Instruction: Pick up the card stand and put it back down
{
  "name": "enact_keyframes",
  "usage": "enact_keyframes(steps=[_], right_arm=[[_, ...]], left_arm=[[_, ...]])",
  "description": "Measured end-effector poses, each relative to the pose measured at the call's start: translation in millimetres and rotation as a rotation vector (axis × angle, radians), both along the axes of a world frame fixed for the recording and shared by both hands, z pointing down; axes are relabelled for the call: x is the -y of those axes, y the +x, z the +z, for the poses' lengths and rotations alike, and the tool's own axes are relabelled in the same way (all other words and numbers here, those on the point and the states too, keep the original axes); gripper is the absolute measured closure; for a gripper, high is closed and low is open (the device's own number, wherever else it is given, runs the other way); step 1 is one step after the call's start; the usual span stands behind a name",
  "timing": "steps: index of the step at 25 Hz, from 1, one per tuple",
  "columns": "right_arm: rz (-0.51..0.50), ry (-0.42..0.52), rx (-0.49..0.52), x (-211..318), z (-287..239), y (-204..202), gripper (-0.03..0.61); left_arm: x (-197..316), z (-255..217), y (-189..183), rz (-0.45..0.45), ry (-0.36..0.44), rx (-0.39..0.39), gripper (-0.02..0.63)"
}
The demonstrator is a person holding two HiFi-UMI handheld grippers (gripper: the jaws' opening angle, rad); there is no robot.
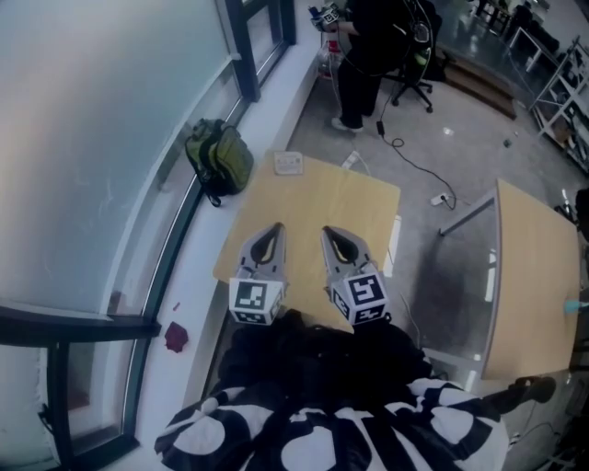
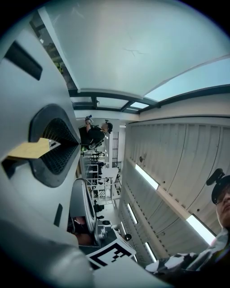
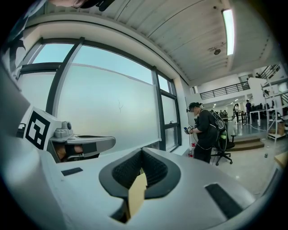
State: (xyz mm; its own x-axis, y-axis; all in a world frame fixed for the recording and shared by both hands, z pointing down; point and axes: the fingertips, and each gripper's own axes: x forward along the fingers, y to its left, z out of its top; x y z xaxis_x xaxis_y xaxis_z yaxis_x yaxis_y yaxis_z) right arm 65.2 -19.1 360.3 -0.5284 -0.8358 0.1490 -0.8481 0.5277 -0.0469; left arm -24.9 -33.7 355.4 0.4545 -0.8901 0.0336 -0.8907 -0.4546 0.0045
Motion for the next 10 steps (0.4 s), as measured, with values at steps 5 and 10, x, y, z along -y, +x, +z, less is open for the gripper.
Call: enact_keyframes(steps=[5, 10], right_arm=[[0.023, 0.003, -0.003, -4, -3, 11, 0.568], [0.036, -0.007, -0.002, -8, 2, 27, 0.568]], left_arm=[[-5, 6, 15, 0.037, -0.012, 0.004, 0.611], [-8, 8, 27, 0.042, -0.016, 0.003, 0.611]])
